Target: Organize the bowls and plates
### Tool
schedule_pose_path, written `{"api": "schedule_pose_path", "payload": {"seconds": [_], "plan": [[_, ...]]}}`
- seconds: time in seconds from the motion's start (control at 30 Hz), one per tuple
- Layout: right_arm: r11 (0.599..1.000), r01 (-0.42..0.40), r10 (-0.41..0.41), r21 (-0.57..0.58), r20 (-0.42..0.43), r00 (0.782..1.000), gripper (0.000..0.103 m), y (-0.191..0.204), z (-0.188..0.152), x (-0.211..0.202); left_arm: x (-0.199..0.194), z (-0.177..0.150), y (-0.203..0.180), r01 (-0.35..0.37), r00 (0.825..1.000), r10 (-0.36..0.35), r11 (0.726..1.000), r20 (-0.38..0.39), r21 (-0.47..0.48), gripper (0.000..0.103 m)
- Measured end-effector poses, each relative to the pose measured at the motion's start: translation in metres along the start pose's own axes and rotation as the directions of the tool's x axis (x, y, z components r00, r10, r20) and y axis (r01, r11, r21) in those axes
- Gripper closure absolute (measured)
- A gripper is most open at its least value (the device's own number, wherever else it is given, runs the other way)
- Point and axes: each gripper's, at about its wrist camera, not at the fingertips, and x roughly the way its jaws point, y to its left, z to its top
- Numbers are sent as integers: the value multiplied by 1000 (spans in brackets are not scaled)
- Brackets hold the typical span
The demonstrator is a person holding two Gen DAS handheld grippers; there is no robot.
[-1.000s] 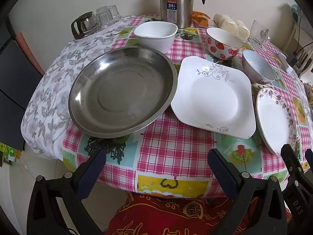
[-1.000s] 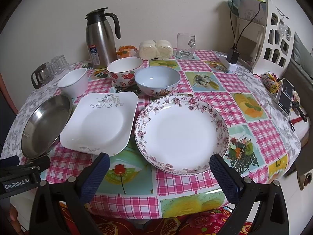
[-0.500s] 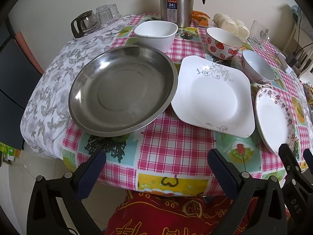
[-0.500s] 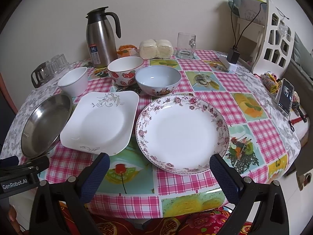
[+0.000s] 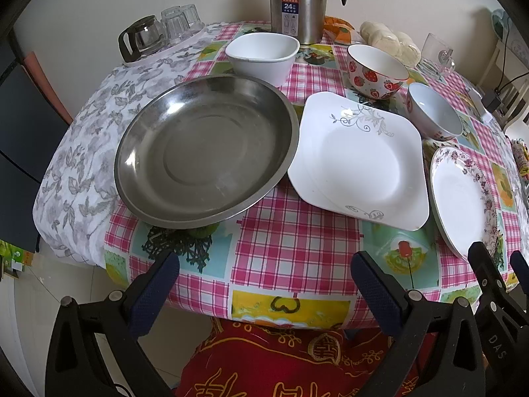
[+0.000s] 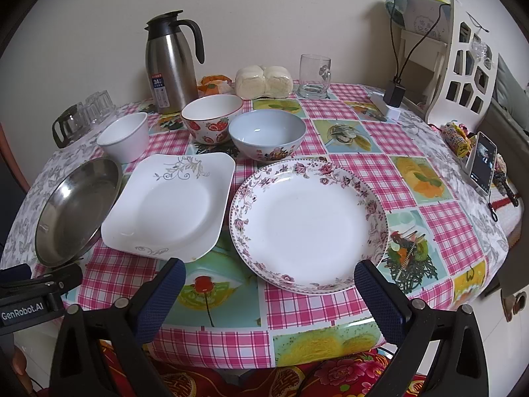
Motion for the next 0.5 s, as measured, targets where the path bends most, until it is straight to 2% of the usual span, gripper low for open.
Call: {"api": "schedule_pose_path", "payload": {"seconds": [0.5], "plan": [[1000, 2, -2, -7, -5, 1000, 0, 2, -2, 2, 1, -1, 0, 0, 1000, 0, 1000, -1, 0, 0]]}}
